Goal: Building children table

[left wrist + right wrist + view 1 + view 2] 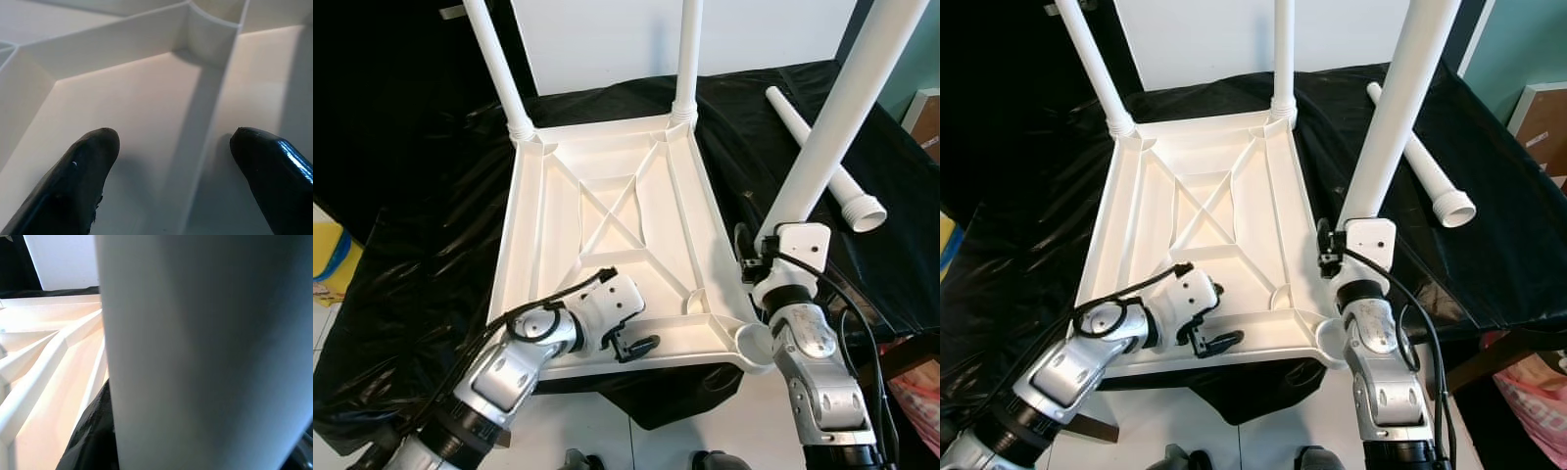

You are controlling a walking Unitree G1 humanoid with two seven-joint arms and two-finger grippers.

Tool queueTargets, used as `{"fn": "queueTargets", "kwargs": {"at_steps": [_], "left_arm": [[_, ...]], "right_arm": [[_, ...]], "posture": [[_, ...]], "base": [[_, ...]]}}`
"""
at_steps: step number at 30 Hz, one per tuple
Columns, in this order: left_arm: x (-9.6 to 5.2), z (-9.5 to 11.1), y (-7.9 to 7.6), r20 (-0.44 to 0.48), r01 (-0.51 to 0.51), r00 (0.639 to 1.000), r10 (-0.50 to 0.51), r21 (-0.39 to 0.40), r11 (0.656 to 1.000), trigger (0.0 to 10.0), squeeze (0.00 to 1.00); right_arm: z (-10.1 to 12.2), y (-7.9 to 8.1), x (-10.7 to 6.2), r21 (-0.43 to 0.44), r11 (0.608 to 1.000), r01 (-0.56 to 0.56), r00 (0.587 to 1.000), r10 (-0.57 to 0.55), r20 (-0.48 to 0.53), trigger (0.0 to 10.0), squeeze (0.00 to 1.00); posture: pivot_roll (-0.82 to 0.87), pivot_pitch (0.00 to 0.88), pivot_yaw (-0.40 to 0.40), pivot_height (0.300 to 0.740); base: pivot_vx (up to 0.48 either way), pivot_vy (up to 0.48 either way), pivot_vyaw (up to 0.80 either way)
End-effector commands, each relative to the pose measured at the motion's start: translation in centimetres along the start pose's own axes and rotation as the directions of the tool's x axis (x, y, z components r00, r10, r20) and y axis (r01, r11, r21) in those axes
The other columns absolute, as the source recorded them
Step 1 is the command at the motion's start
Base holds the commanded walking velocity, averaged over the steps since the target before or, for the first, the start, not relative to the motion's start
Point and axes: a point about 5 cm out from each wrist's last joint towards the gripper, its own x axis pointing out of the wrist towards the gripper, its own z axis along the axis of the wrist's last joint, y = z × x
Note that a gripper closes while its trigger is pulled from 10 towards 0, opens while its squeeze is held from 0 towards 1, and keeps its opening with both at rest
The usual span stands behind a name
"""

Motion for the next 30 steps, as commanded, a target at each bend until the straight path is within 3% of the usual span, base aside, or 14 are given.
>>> {"fn": "queueTargets", "kwargs": {"at_steps": [1, 2, 3, 12, 19, 30], "left_arm": [[0.0, -0.4, 0.6, -0.026, -0.096, 0.995, 0.096, -0.003, 0.995, 6.0, 0.0], [0.0, -0.4, 1.0, -0.031, -0.114, 0.993, 0.114, 0.0, 0.993, 2.2, 0.0], [-0.1, -0.5, 1.4, -0.042, -0.132, 0.99, 0.132, 0.015, 0.991, 0.0, 0.0], [-0.7, -0.8, 2.2, -0.074, -0.156, 0.984, 0.161, 0.079, 0.985, 0.0, 0.0], [-1.7, -1.7, 4.0, -0.132, -0.212, 0.964, 0.231, 0.143, 0.967, 0.0, 0.0], [-2.2, -1.6, 6.1, -0.14, -0.32, 0.928, 0.345, 0.175, 0.931, 0.0, 0.0]], "right_arm": [[0.1, 0.0, 0.0, 0.0, 1.0, -0.004, 1.0, 0.004, 0.0, 10.0, 0.0], [0.1, 0.1, 0.0, 0.002, 1.0, -0.004, 1.0, 0.004, 0.0, 10.0, 0.0], [0.1, 0.2, -0.1, 0.004, 1.0, -0.003, 1.0, 0.003, 0.0, 10.0, 0.0], [0.0, 0.1, -0.1, 0.004, 1.0, 0.001, 1.0, -0.001, -0.001, 10.0, 0.0], [0.0, 0.2, -0.1, 0.007, 1.0, -0.005, 1.0, 0.005, -0.004, 10.0, 0.0], [-0.1, 0.3, -0.1, 0.008, 1.0, -0.011, 1.0, 0.012, -0.008, 10.0, 0.0]], "posture": [[-0.14, 0.135, 0.064, 0.74], [-0.14, 0.136, 0.065, 0.74], [-0.14, 0.138, 0.067, 0.74], [-0.14, 0.138, 0.068, 0.74], [-0.14, 0.139, 0.067, 0.74], [-0.14, 0.139, 0.067, 0.74]], "base": [[0.0, 0.0, 0.0], [0.0, 0.0, 0.0], [0.0, 0.0, 0.0], [0.0, 0.0, 0.0], [0.0, 0.0, 0.0], [0.0, 0.0, 0.0]]}}
